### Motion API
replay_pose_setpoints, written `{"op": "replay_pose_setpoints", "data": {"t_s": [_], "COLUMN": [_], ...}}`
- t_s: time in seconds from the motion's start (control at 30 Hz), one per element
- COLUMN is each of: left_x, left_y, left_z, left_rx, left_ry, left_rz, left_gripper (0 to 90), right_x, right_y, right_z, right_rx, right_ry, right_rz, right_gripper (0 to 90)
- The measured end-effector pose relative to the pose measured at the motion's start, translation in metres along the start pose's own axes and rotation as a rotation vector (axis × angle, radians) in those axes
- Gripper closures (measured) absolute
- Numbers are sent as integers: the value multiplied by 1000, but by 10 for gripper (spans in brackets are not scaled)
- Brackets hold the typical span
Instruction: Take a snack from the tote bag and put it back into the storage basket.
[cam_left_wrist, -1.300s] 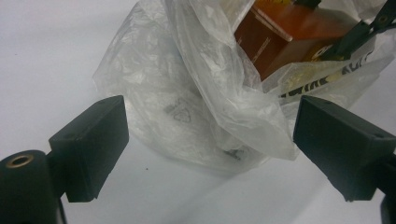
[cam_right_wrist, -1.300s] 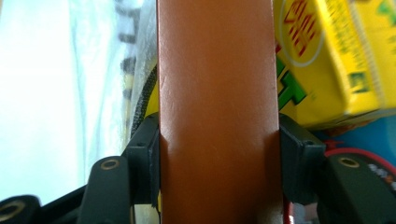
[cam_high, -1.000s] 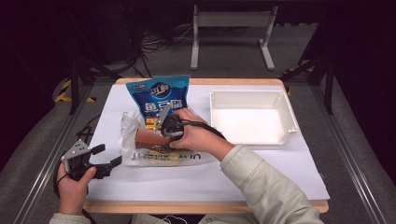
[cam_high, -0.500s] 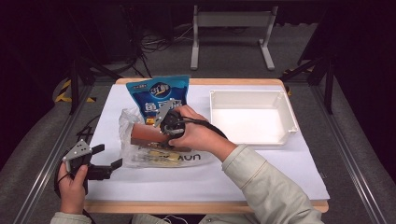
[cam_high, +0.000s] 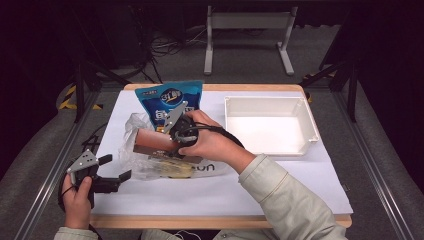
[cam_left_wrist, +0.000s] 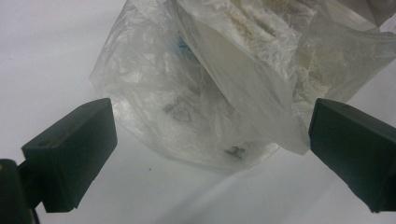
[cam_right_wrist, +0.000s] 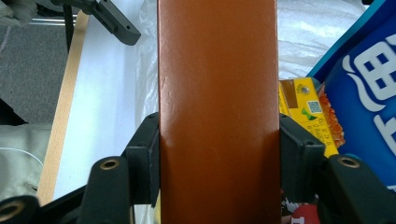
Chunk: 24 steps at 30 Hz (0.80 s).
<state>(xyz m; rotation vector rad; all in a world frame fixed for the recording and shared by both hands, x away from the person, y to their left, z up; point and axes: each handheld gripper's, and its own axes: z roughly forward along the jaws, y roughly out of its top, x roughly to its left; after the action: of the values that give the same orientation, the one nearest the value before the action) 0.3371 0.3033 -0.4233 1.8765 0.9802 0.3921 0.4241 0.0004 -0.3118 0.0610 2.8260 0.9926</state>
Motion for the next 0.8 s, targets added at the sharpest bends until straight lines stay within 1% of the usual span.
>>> {"op": "replay_pose_setpoints", "data": {"t_s": [0.27,0.37,0.4,0.47,0.53,0.63,0.77,0.8], "left_x": [-2,-2,-2,-3,-3,-3,-2,-2], "left_y": [1,1,1,2,2,2,2,2], "left_z": [0,1,2,4,4,6,6,5], "left_rx": [-6,-8,-15,-35,-31,-19,-15,-19], "left_ry": [-16,-24,-24,-21,-19,-5,4,5], "left_rz": [14,20,15,0,5,13,12,5], "left_gripper": [24,24,24,29,33,42,44,44], "right_x": [5,6,7,8,11,14,16,16], "right_y": [4,4,5,5,5,5,6,7], "right_z": [-7,-7,-8,-8,-7,-8,-13,-15], "right_rx": [9,15,14,22,40,46,29,25], "right_ry": [2,2,6,9,9,18,20,17], "right_rz": [7,-2,3,-2,-4,-7,-10,-10], "right_gripper": [426,425,426,426,426,426,426,426]}}
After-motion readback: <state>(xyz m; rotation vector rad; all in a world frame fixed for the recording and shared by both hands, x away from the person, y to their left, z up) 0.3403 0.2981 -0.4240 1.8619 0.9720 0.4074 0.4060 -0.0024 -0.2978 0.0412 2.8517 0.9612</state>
